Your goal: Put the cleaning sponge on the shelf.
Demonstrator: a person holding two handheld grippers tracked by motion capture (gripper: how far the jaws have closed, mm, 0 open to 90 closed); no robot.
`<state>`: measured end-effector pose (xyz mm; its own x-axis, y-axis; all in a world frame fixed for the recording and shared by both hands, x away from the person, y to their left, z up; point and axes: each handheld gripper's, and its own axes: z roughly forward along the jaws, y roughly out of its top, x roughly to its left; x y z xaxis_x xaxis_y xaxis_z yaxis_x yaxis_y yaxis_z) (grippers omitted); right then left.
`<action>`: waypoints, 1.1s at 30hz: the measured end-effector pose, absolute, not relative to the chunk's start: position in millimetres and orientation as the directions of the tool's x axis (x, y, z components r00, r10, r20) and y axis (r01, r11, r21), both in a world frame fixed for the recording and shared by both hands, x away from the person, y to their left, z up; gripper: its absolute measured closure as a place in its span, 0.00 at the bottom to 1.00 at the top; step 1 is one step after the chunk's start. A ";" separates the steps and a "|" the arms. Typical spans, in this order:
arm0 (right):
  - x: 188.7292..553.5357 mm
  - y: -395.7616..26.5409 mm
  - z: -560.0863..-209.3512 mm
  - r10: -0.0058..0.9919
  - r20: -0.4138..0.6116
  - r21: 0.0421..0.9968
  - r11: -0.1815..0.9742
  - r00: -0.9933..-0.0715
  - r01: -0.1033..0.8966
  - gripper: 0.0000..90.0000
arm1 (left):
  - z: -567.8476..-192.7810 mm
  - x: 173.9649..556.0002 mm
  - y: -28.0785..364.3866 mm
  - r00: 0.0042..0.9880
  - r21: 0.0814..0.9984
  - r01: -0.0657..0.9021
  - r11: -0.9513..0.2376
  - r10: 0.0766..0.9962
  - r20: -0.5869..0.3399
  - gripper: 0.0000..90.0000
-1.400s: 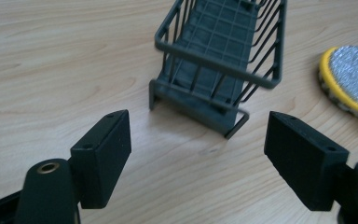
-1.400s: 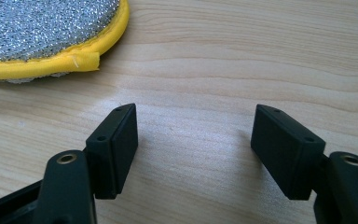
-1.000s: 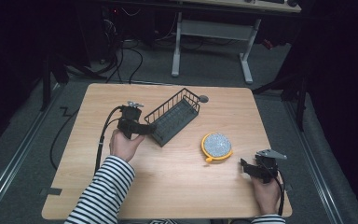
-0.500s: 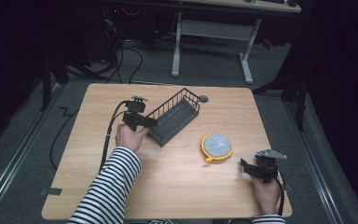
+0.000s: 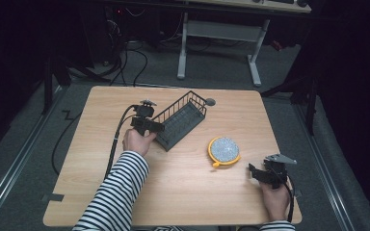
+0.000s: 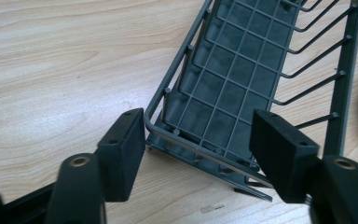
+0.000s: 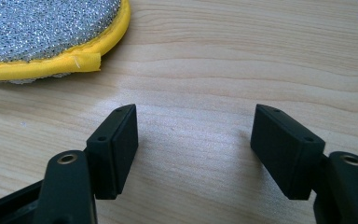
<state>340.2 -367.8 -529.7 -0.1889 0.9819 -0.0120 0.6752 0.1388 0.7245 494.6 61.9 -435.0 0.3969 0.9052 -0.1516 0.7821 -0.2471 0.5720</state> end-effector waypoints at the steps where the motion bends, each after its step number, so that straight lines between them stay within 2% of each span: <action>1: 340.2 -367.9 -529.7 0.982 -0.012 0.725 0.139 -0.189 0.675 0.36 | -435.0 494.3 61.4 0.397 0.573 0.781 -0.249 0.906 -0.146 0.43; 16: 340.0 -367.9 -529.6 0.983 -0.004 0.724 0.130 -0.185 0.677 0.35 | -434.0 487.2 68.3 0.416 0.566 0.777 -0.275 0.899 -0.135 0.44; 33: 340.1 -367.6 -529.7 0.982 -0.010 0.724 0.137 -0.188 0.676 0.35 | -435.7 455.6 91.9 0.467 0.581 0.754 -0.308 0.873 -0.143 0.45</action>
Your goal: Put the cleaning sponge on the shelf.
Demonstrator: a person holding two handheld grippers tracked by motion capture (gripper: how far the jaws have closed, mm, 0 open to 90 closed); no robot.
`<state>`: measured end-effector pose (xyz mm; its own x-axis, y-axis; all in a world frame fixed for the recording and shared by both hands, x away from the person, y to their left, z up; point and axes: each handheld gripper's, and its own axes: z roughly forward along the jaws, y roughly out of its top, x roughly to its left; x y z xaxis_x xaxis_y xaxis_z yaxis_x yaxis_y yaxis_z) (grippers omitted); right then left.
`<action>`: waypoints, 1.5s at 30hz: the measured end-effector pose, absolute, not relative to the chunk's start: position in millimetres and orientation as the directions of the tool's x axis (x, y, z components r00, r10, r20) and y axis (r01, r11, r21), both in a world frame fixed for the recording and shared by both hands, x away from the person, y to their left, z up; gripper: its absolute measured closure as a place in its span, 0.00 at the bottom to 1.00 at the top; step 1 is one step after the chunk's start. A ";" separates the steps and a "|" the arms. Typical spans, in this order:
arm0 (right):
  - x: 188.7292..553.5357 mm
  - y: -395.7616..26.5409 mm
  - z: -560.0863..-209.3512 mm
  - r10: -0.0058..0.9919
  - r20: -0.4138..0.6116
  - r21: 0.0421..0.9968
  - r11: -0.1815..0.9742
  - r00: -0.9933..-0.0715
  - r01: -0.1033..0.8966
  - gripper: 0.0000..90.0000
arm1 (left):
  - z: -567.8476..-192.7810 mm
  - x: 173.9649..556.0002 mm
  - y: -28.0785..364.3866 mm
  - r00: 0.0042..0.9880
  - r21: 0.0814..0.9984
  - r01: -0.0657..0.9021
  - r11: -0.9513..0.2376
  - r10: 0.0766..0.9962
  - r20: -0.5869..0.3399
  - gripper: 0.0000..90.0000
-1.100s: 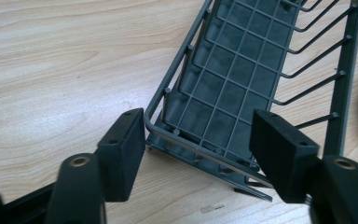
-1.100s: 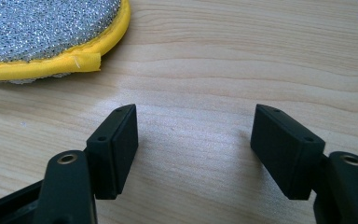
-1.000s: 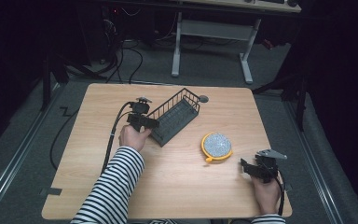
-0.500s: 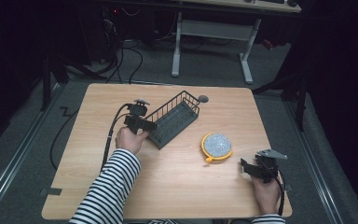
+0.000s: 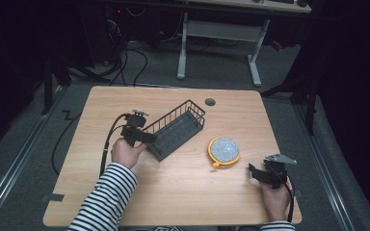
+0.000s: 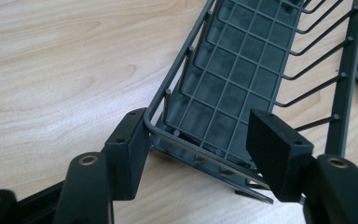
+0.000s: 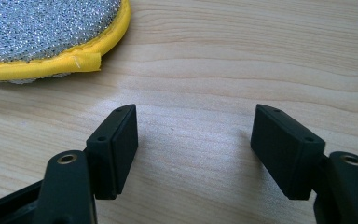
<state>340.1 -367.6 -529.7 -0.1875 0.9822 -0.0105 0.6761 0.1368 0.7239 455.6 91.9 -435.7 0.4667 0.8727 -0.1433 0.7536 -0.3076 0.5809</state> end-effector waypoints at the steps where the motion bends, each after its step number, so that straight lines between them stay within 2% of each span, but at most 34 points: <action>1: 340.1 -367.6 -529.7 0.982 -0.010 0.724 0.137 -0.187 0.676 0.35 | -435.8 453.2 93.9 0.473 0.582 0.751 -0.313 0.870 -0.142 0.45; 25: 340.0 -367.5 -529.7 0.982 -0.014 0.723 0.139 -0.188 0.676 0.35 | -438.6 398.9 128.0 0.546 0.605 0.713 -0.354 0.822 -0.161 0.45; 45: 339.6 -366.7 -529.8 0.983 -0.016 0.724 0.137 -0.183 0.676 0.36 | -439.2 376.5 143.4 0.612 0.607 0.684 -0.405 0.772 -0.174 0.44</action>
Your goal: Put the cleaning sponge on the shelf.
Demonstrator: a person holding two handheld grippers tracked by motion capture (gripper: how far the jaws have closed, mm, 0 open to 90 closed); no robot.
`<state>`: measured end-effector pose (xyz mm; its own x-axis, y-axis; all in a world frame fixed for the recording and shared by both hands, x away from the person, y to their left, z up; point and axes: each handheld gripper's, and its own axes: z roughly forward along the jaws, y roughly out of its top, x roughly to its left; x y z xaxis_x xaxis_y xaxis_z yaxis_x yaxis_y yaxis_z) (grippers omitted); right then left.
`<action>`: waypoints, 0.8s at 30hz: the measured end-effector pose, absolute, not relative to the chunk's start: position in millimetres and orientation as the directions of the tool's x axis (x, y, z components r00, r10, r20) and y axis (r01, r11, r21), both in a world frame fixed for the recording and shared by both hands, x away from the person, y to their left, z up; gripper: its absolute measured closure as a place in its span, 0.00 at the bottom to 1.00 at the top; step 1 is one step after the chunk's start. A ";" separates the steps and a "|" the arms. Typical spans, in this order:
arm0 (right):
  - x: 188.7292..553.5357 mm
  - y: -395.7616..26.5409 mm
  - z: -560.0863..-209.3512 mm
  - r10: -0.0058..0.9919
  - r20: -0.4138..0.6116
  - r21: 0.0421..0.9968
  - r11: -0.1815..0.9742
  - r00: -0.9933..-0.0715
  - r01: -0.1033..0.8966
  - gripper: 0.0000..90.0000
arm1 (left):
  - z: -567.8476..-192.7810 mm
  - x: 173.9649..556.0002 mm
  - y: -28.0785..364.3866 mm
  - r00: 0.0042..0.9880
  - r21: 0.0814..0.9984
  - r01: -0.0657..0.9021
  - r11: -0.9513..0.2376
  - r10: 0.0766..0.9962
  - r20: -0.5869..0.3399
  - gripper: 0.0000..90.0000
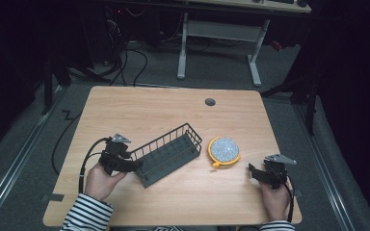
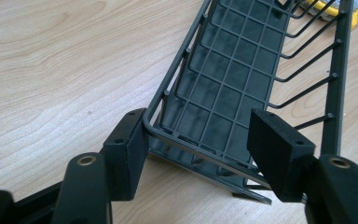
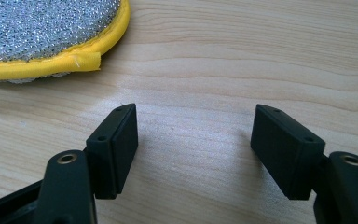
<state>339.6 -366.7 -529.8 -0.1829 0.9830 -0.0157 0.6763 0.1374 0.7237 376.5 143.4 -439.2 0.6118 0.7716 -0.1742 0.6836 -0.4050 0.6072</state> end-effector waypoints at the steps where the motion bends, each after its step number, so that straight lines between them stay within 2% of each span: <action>1: 339.5 -366.7 -529.7 0.983 -0.016 0.722 0.138 -0.182 0.678 0.36 | -439.5 376.8 144.8 0.616 0.608 0.683 -0.404 0.767 -0.182 0.43; 5: 339.5 -366.6 -529.7 0.983 -0.015 0.722 0.136 -0.181 0.678 0.36 | -440.7 377.1 145.2 0.614 0.616 0.681 -0.397 0.767 -0.184 0.42; 7: 339.5 -366.6 -529.7 0.983 -0.015 0.722 0.136 -0.181 0.678 0.36 | -441.2 377.3 145.6 0.612 0.622 0.680 -0.389 0.768 -0.189 0.36; 11: 339.5 -366.6 -529.7 0.983 -0.015 0.722 0.136 -0.181 0.678 0.35 | -437.0 376.7 148.8 0.600 0.659 0.663 -0.354 0.778 -0.186 0.32; 24: 339.5 -366.6 -529.7 0.983 -0.015 0.723 0.136 -0.181 0.678 0.36 | -429.1 366.3 186.4 0.540 0.742 0.627 -0.239 0.819 -0.193 0.32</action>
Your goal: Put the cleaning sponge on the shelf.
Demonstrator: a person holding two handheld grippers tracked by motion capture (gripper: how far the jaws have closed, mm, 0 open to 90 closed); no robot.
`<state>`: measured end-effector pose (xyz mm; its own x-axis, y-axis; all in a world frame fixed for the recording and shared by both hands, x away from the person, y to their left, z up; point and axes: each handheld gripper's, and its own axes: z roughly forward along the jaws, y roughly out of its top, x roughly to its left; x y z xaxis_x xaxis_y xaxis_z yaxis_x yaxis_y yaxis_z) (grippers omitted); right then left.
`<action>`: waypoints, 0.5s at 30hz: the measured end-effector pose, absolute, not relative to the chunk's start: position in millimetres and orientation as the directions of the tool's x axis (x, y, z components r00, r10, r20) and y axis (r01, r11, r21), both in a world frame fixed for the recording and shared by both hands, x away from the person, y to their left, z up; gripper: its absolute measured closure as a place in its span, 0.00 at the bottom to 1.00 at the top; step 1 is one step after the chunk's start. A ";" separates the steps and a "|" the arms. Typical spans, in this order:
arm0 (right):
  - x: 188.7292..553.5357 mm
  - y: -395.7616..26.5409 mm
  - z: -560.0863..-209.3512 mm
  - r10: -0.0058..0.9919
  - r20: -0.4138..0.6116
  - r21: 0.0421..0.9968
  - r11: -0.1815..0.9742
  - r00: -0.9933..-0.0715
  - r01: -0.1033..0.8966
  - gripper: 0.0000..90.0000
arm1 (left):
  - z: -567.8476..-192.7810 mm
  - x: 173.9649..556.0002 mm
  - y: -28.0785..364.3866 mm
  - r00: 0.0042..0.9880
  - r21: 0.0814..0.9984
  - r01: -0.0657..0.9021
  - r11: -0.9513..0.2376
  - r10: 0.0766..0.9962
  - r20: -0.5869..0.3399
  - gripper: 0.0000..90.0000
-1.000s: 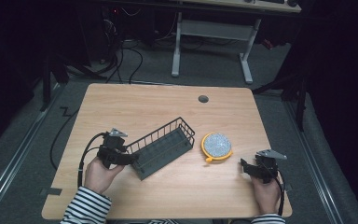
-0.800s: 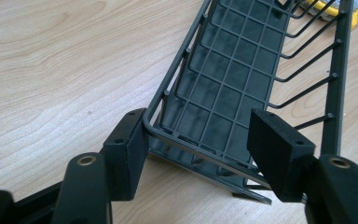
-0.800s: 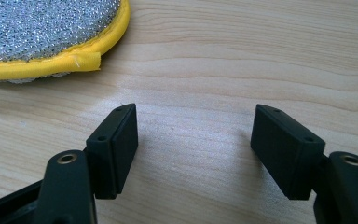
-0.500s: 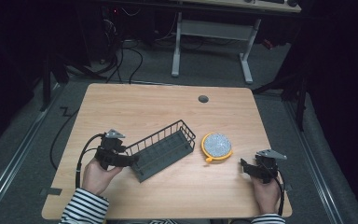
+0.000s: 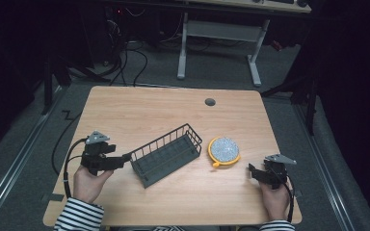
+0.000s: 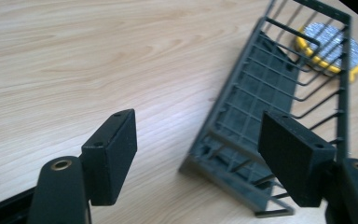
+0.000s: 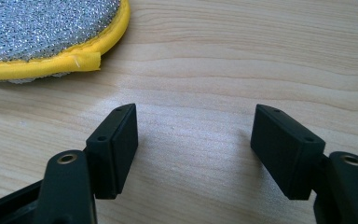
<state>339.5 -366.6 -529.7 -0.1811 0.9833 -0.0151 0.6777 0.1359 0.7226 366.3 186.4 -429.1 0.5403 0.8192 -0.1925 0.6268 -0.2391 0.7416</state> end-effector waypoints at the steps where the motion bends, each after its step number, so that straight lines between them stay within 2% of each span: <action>1: 339.5 -366.6 -529.7 0.983 -0.015 0.723 0.136 -0.181 0.678 0.36 | -430.0 365.5 190.5 0.531 0.745 0.626 -0.228 0.825 -0.193 0.32; 8: 339.5 -366.5 -529.7 0.983 -0.015 0.723 0.136 -0.181 0.678 0.36 | -445.5 363.2 214.6 0.464 0.759 0.630 -0.165 0.864 -0.197 0.33; 15: 339.6 -366.6 -529.7 0.983 -0.017 0.723 0.138 -0.181 0.677 0.36 | -465.2 360.6 223.4 0.426 0.757 0.635 -0.154 0.887 -0.177 0.35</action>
<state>339.6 -366.6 -529.7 -0.1814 0.9833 -0.0171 0.6769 0.1375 0.7231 360.6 223.4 -465.2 0.4261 0.8873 -0.1767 0.6348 -0.1540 0.7572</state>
